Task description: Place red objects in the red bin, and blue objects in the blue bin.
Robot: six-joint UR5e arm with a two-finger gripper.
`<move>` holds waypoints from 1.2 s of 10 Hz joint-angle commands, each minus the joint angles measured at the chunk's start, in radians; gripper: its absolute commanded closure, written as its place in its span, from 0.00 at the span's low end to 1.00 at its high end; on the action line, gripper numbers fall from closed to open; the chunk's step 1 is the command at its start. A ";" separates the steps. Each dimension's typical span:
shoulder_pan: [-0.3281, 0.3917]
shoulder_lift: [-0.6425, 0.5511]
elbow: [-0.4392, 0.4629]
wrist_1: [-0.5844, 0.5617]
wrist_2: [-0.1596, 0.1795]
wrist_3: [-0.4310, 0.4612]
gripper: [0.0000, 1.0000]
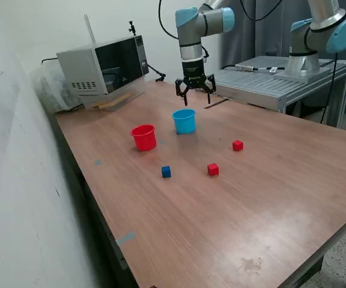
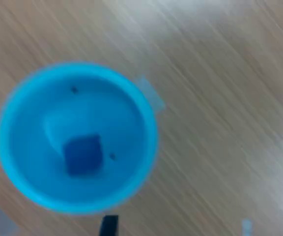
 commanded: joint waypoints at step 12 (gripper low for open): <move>0.415 0.151 -0.093 -0.004 0.120 -0.241 0.00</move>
